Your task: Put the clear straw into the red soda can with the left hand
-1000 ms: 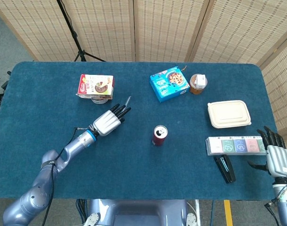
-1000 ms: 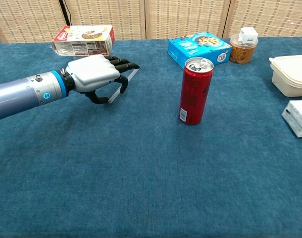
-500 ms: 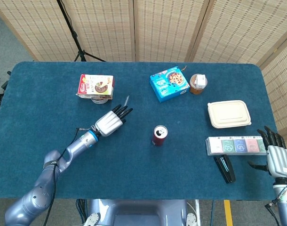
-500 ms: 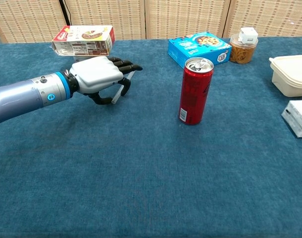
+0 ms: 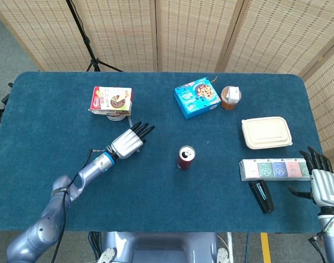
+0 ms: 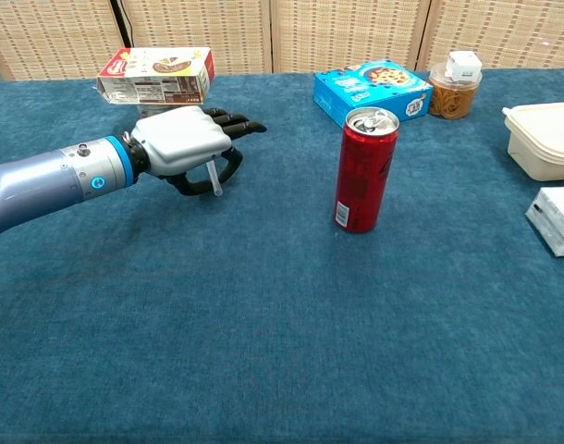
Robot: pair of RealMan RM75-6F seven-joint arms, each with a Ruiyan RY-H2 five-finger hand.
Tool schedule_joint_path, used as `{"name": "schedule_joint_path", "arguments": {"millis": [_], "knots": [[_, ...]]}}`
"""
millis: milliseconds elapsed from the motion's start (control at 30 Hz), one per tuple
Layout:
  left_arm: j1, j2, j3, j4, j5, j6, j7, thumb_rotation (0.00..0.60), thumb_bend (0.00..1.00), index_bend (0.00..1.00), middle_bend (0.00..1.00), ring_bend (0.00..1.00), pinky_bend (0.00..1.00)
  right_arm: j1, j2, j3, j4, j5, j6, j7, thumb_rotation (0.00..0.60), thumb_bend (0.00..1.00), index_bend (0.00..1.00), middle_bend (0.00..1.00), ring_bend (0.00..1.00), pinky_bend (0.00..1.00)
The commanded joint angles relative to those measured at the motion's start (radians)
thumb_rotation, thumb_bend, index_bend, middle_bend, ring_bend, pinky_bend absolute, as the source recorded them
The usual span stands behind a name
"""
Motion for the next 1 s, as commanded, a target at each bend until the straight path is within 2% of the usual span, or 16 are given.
{"name": "schedule_joint_path", "arguments": {"millis": [33, 233, 433, 533, 667, 733, 900, 1000], "knots": [[0.000, -0.001, 0.000, 0.000, 0.000, 0.001, 0.002, 0.600, 0.42, 0.60, 0.00, 0.00, 0.12, 0.000, 0.000, 0.000, 0.000, 0.000, 0.001, 0.000, 0.600, 0.00, 0.10, 0.00, 0.00, 0.00], [0.002, -0.002, -0.007, -0.007, -0.007, 0.018, -0.009, 0.600, 0.42, 0.62, 0.00, 0.00, 0.12, 0.000, 0.000, 0.000, -0.001, -0.001, 0.001, 0.000, 0.600, 0.00, 0.10, 0.00, 0.00, 0.00], [-0.001, 0.020, -0.051, -0.050, -0.041, 0.132, -0.092, 0.600, 0.42, 0.62, 0.00, 0.00, 0.12, -0.001, 0.001, -0.003, -0.004, -0.005, 0.001, 0.003, 0.600, 0.00, 0.10, 0.00, 0.00, 0.00], [-0.003, 0.041, -0.091, -0.105, -0.073, 0.181, -0.175, 0.600, 0.42, 0.62, 0.00, 0.00, 0.12, -0.001, 0.001, -0.004, -0.006, -0.007, 0.001, 0.001, 0.600, 0.00, 0.10, 0.00, 0.00, 0.00], [-0.007, 0.112, -0.148, -0.256, -0.122, 0.191, -0.337, 0.600, 0.42, 0.62, 0.00, 0.00, 0.12, 0.000, 0.000, -0.007, -0.007, -0.009, -0.001, 0.000, 0.600, 0.00, 0.10, 0.00, 0.00, 0.00], [-0.009, 0.164, -0.163, -0.343, -0.134, 0.186, -0.377, 0.600, 0.42, 0.62, 0.00, 0.00, 0.12, 0.000, 0.000, -0.007, -0.008, -0.010, -0.001, 0.000, 0.600, 0.00, 0.10, 0.00, 0.00, 0.00], [-0.005, 0.359, -0.190, -0.670, -0.164, 0.134, -0.414, 0.600, 0.42, 0.62, 0.00, 0.00, 0.10, 0.001, 0.001, -0.008, -0.008, -0.010, -0.003, 0.000, 0.600, 0.00, 0.10, 0.00, 0.00, 0.00], [-0.010, 0.544, -0.199, -0.969, -0.196, 0.042, -0.428, 0.600, 0.41, 0.62, 0.00, 0.00, 0.05, 0.003, -0.002, -0.009, -0.006, -0.011, -0.006, -0.005, 0.600, 0.00, 0.10, 0.00, 0.00, 0.00]]}}
